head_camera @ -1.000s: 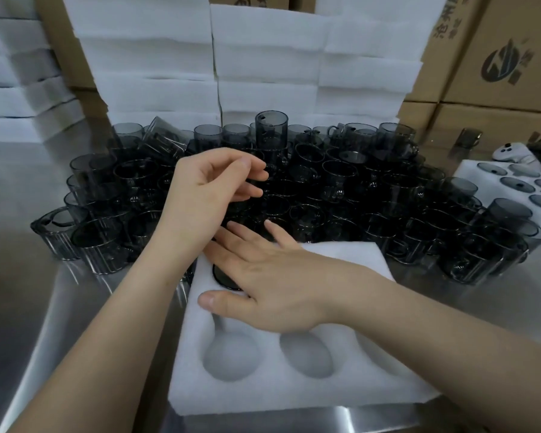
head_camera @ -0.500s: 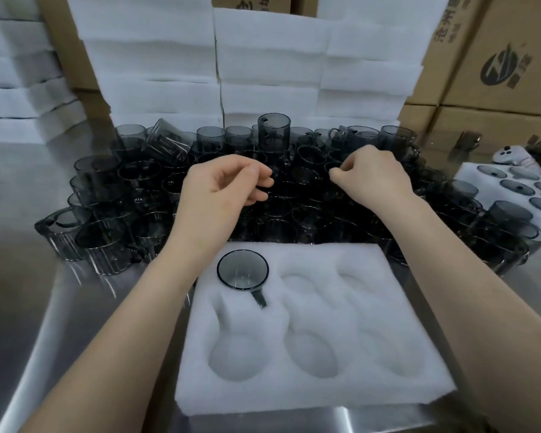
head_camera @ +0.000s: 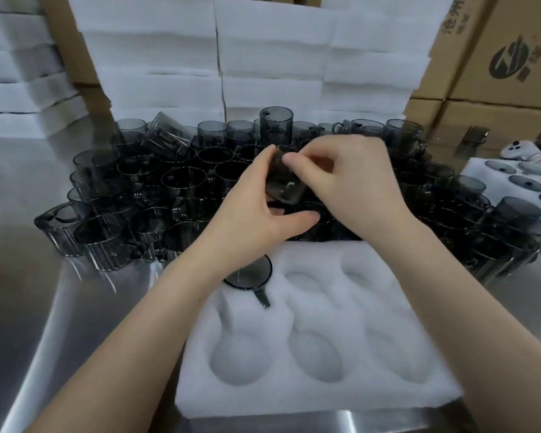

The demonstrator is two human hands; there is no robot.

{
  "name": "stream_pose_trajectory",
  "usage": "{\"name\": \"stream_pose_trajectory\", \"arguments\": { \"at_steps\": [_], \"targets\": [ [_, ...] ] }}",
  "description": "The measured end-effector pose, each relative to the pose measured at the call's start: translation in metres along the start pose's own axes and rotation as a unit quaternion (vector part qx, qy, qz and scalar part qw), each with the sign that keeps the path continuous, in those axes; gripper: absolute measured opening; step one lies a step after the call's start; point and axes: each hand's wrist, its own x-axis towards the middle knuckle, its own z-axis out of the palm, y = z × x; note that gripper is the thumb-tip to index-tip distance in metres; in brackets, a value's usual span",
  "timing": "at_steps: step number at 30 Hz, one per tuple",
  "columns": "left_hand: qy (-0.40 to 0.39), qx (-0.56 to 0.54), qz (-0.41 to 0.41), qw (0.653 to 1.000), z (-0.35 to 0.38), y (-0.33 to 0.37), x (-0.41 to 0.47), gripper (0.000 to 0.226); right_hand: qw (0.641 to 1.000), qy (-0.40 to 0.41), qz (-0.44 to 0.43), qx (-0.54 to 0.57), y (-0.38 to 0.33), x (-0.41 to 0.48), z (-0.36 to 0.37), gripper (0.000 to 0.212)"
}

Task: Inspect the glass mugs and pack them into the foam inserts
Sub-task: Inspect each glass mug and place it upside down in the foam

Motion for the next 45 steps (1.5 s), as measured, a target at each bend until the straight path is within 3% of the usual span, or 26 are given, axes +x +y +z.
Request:
{"name": "stream_pose_trajectory", "arguments": {
  "at_steps": [4, 7, 10, 13, 16, 22, 28, 31, 35, 37, 39, 43, 45],
  "targets": [
    [0.062, 0.044, 0.019, 0.997, -0.001, -0.002, 0.0, 0.095, 0.99, -0.063, -0.007, 0.126, 0.0, -0.007, 0.002, 0.008],
    [0.119, 0.071, 0.025, 0.99, -0.003, -0.001, -0.001, 0.075, 0.944, -0.068, 0.045, 0.32, 0.011, -0.009, 0.003, 0.023],
    [0.113, 0.052, 0.046, 0.991, -0.004, 0.001, -0.002, 0.066, 0.924, -0.052, 0.076, 0.371, 0.023, -0.007, 0.005, 0.038],
    [0.093, 0.04, 0.065, 0.993, -0.002, 0.004, -0.004, 0.062, 0.895, -0.113, 0.113, 0.416, 0.033, -0.007, 0.003, 0.044],
    [0.096, 0.026, 0.06, 0.993, -0.004, 0.004, -0.003, 0.055, 0.883, -0.177, 0.118, 0.418, 0.034, -0.01, 0.006, 0.049],
    [0.105, 0.067, 0.064, 0.99, -0.003, 0.001, -0.002, 0.05, 0.869, -0.175, 0.16, 0.435, 0.031, -0.013, 0.017, 0.044],
    [0.103, 0.118, 0.106, 0.982, 0.002, 0.002, -0.004, 0.058, 0.897, -0.115, 0.189, 0.382, 0.02, -0.013, 0.025, 0.042],
    [0.092, 0.132, 0.115, 0.98, 0.003, 0.001, -0.004, 0.062, 0.891, -0.077, 0.219, 0.391, 0.019, -0.011, 0.026, 0.034],
    [0.084, 0.095, 0.116, 0.985, 0.0, 0.0, -0.001, 0.068, 0.844, -0.066, 0.236, 0.476, 0.023, -0.01, 0.026, 0.03],
    [0.077, 0.057, 0.118, 0.988, -0.003, -0.001, 0.0, 0.066, 0.811, -0.087, 0.236, 0.529, 0.026, -0.01, 0.025, 0.03],
    [0.079, 0.018, 0.124, 0.989, -0.005, -0.002, 0.0, 0.064, 0.774, -0.127, 0.234, 0.574, 0.03, -0.009, 0.02, 0.017],
    [0.095, -0.034, 0.113, 0.988, -0.008, -0.004, 0.002, 0.06, 0.721, -0.211, 0.197, 0.63, 0.036, -0.01, 0.012, 0.045],
    [0.095, -0.046, 0.107, 0.989, -0.008, -0.003, 0.001, 0.058, 0.721, -0.214, 0.175, 0.635, 0.036, -0.012, 0.012, 0.045]
  ]
}}
